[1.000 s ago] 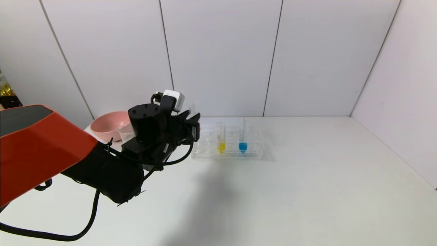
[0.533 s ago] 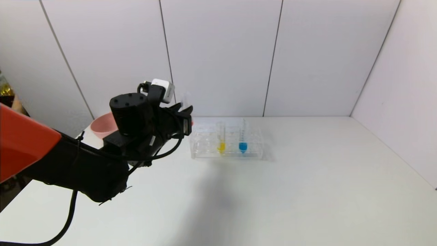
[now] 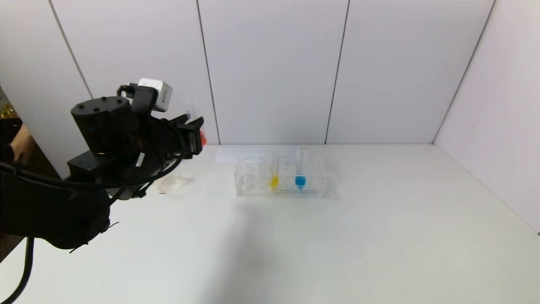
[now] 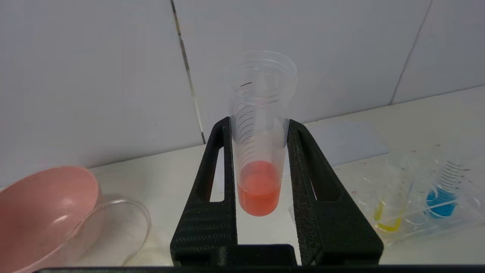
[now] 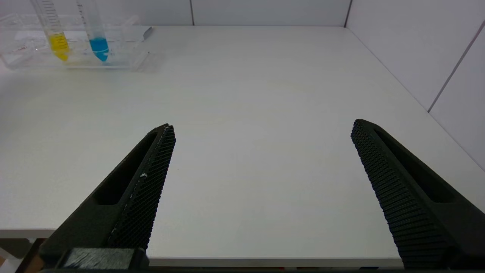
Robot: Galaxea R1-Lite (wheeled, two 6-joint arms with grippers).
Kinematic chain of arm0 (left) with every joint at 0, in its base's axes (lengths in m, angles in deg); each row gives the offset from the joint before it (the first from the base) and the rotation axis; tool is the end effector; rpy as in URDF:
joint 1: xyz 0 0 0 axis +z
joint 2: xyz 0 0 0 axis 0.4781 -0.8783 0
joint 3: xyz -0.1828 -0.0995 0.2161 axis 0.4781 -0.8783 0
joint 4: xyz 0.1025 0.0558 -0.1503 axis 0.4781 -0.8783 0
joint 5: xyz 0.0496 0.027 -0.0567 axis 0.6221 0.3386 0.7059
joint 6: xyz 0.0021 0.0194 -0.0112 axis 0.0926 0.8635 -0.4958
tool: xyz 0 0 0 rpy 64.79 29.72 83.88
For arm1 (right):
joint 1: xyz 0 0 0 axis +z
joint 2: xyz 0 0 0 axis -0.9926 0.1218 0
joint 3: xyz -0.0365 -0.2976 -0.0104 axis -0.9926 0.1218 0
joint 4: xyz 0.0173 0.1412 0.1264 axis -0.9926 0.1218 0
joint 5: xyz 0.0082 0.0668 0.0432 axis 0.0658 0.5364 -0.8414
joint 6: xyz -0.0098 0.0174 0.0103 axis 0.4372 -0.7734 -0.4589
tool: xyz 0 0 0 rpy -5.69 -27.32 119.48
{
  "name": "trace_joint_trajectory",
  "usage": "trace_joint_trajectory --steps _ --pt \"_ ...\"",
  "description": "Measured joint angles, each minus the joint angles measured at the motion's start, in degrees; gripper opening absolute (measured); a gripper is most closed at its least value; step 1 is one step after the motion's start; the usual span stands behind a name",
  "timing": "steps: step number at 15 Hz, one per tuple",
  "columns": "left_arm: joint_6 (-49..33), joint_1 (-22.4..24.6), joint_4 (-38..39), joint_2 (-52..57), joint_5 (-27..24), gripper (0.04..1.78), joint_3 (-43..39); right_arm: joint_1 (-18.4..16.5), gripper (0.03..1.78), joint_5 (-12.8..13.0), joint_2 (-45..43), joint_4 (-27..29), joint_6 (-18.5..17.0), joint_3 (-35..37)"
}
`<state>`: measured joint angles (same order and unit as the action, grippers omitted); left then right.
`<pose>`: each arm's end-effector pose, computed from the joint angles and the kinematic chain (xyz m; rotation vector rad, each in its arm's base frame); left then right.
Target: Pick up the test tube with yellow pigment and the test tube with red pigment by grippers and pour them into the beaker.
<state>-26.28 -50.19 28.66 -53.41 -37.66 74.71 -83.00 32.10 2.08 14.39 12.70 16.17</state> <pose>0.2937 -0.1132 0.2069 0.0284 -0.0883 -0.2371 -0.0229 -0.0001 0.0761 0.0061 -0.0013 -0.0037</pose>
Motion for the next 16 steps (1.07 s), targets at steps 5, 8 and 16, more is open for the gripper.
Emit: trace_joint_trajectory --steps 5,8,16 --pt "0.1 7.7 -1.0 3.9 -0.5 0.44 -2.2 0.0 1.70 0.0 0.0 0.0 0.0 0.0" --pt "0.0 13.1 -1.9 5.2 -1.9 0.44 -3.5 0.0 1.70 0.0 0.0 0.0 0.0 0.0" --pt "-0.4 30.1 -2.0 7.9 -14.4 0.44 -6.2 0.0 1.70 0.0 0.0 0.0 0.0 0.0"
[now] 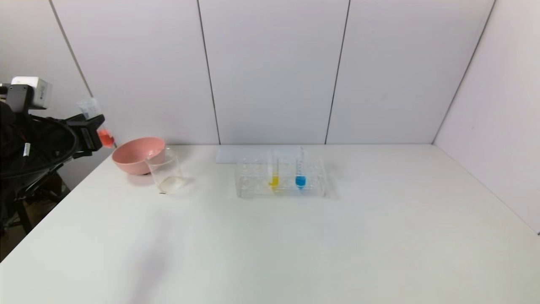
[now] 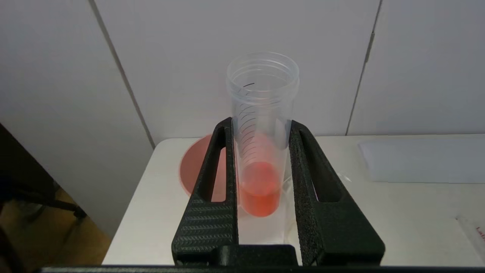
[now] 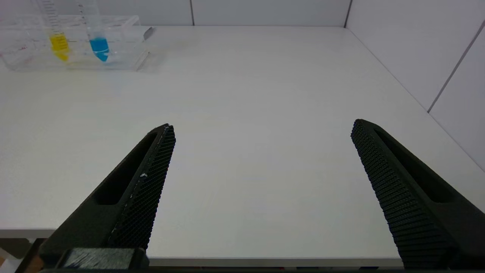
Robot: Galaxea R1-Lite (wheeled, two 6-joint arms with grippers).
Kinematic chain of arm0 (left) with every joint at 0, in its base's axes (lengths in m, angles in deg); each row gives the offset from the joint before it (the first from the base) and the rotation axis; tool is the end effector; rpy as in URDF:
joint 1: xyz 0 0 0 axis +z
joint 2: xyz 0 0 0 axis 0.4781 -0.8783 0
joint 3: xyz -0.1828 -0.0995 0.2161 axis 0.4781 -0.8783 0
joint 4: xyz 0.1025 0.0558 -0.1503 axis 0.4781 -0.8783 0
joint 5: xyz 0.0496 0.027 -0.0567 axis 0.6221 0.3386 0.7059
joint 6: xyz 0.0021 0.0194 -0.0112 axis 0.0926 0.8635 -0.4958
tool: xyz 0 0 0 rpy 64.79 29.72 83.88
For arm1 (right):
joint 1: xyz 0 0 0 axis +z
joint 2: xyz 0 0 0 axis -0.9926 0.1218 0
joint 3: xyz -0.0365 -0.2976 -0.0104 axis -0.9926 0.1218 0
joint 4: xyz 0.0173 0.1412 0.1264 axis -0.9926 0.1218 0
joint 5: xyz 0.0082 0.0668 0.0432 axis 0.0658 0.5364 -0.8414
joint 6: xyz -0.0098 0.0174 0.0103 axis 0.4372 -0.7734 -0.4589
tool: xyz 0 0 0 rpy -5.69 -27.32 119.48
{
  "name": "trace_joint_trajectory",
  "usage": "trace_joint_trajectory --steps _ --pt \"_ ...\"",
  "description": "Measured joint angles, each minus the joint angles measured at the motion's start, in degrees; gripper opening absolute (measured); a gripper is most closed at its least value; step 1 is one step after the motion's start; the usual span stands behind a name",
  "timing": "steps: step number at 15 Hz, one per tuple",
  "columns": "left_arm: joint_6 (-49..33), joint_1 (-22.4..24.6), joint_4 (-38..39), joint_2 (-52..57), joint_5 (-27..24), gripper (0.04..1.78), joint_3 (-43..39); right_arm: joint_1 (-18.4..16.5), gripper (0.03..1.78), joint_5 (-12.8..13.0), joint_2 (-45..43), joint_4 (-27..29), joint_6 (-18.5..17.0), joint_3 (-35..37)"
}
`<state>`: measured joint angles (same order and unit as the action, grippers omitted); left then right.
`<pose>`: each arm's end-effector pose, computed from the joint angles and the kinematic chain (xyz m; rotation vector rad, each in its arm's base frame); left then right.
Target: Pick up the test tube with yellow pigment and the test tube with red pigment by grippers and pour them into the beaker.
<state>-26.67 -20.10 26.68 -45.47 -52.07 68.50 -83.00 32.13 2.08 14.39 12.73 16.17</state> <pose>0.2737 0.0381 0.2154 0.0540 -0.0791 0.0360 -0.0229 -0.0001 0.0761 0.0056 -0.0013 -0.0042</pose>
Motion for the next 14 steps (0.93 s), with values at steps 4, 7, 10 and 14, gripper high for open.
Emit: trace_joint_trajectory --steps 4,7,10,14 --pt "0.0 3.6 0.1 0.5 -1.5 0.44 -1.1 0.0 1.70 0.0 0.0 0.0 0.0 0.0" --pt "0.0 4.2 0.4 0.4 -1.5 0.44 -1.5 0.0 1.70 0.0 0.0 0.0 0.0 0.0" --pt "0.0 4.2 0.7 -0.3 -1.8 0.44 -2.1 0.0 1.70 0.0 0.0 0.0 0.0 0.0" --pt "0.0 4.3 0.8 -1.8 -4.0 0.44 -2.5 0.0 1.70 0.0 0.0 0.0 0.0 0.0"
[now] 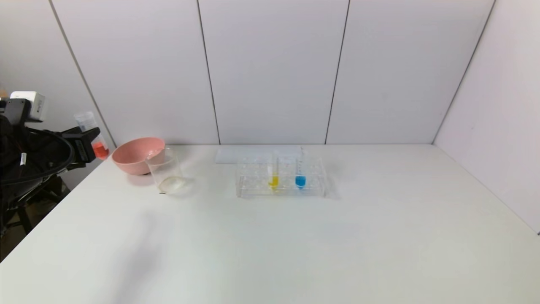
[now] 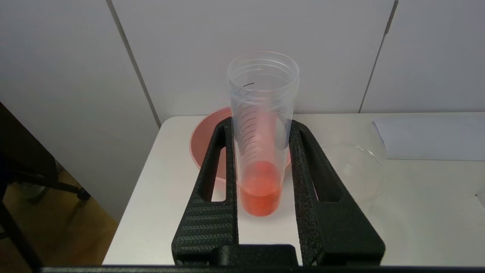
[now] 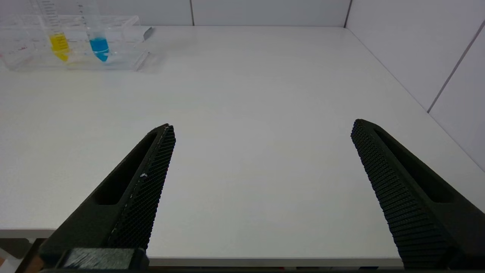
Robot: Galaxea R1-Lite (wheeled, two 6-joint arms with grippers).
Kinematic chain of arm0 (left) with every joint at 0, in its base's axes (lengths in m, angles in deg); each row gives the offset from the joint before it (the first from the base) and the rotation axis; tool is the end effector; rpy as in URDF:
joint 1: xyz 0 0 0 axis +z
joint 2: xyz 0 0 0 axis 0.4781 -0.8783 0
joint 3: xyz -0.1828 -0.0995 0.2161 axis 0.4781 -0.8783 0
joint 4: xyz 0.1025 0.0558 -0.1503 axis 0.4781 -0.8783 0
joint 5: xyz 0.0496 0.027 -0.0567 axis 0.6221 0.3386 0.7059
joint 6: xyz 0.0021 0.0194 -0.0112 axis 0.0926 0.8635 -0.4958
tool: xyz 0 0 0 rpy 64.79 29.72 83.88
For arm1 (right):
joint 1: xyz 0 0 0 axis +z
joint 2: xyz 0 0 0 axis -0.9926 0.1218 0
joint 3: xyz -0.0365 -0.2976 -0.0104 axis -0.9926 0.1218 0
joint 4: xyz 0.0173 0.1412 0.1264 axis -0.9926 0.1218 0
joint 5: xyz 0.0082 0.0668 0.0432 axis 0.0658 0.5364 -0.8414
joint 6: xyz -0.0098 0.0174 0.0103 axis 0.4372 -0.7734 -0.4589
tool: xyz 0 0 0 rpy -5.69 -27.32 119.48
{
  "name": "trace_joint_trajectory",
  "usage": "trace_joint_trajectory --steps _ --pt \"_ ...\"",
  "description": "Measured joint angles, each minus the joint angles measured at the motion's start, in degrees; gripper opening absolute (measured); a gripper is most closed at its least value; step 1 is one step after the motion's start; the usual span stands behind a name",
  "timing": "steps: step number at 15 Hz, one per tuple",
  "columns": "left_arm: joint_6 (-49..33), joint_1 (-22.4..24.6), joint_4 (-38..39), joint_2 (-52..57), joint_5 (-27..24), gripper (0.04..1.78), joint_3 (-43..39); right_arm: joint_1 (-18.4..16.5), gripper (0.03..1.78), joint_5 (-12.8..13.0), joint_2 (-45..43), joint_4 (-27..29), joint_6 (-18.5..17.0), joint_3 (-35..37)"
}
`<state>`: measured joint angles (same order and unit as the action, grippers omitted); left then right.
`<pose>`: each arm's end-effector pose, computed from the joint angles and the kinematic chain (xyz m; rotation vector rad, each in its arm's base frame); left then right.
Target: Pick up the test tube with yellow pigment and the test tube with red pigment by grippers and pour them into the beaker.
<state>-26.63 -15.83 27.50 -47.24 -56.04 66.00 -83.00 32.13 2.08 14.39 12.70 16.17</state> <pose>0.2724 0.0573 0.1968 0.0484 -0.0190 0.0400 -0.0229 -0.0001 0.0761 0.0061 -0.0013 -0.0042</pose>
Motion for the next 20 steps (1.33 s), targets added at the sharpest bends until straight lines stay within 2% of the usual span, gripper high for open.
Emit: trace_joint_trajectory --steps 8,11,14,18,20 --pt "0.3 -0.3 7.0 -4.9 -0.7 0.44 -1.2 0.0 1.70 0.0 0.0 0.0 0.0 0.0" --pt "0.3 -0.6 7.3 -6.5 -0.7 0.44 -1.1 0.0 1.70 0.0 0.0 0.0 0.0 0.0" --pt "0.8 -1.4 5.9 -7.2 -0.8 0.44 -0.2 0.0 1.70 0.0 0.0 0.0 0.0 0.0" --pt "6.2 -1.6 0.1 -7.6 -2.0 0.44 2.3 0.0 1.70 0.0 0.0 0.0 0.0 0.0" --pt "9.2 -1.6 -3.3 -7.6 -4.5 0.44 4.0 0.0 1.70 0.0 0.0 0.0 0.0 0.0"
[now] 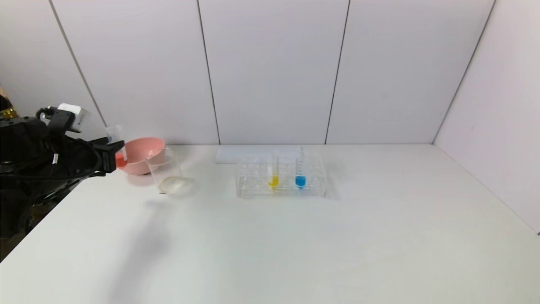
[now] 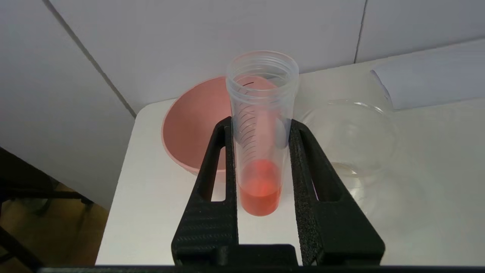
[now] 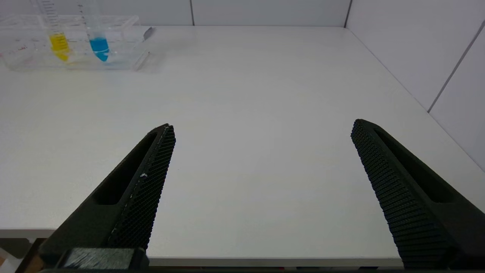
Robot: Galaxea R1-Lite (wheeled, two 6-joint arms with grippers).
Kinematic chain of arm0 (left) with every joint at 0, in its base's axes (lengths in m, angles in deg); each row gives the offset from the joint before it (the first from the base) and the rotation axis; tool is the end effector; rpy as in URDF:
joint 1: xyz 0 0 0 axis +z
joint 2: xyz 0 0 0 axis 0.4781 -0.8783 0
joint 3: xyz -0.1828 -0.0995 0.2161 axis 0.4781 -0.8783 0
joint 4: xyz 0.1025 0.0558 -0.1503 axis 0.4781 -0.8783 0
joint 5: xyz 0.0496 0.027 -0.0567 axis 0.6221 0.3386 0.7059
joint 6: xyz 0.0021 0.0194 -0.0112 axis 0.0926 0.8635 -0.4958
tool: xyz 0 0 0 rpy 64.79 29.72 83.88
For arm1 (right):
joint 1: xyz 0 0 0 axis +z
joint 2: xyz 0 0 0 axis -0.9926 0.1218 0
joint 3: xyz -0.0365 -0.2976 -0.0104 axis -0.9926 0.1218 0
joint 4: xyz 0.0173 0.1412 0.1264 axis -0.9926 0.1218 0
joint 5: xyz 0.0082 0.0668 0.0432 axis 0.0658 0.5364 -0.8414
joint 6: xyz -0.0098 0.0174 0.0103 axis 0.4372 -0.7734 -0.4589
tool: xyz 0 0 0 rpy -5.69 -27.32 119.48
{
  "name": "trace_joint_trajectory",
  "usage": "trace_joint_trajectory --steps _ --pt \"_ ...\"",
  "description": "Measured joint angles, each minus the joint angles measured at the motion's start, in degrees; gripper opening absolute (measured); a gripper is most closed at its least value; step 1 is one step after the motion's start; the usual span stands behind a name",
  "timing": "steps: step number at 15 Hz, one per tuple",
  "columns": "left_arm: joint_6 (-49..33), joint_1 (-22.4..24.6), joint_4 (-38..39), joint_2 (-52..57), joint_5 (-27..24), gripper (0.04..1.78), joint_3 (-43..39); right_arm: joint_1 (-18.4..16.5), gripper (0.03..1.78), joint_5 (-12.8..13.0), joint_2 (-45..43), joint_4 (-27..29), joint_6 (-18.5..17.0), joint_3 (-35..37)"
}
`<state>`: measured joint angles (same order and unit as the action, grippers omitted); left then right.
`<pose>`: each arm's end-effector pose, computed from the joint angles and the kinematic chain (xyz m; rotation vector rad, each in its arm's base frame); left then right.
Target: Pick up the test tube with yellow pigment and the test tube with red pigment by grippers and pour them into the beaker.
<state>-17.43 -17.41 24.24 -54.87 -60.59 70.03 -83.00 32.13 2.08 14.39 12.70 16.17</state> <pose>0.3054 0.0542 0.1699 0.1821 0.0896 -0.0770 -0.0229 -0.0001 0.0761 0.0061 -0.0013 -0.0042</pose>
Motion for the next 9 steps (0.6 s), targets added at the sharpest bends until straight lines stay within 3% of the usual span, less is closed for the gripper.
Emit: trace_joint_trajectory --steps 5,9 --pt "6.5 0.1 -7.8 0.1 -2.0 0.44 3.9 0.0 1.70 0.0 0.0 0.0 0.0 0.0" --pt "15.3 0.2 -20.6 1.2 -1.9 0.44 8.5 0.0 1.70 0.0 0.0 0.0 0.0 0.0"
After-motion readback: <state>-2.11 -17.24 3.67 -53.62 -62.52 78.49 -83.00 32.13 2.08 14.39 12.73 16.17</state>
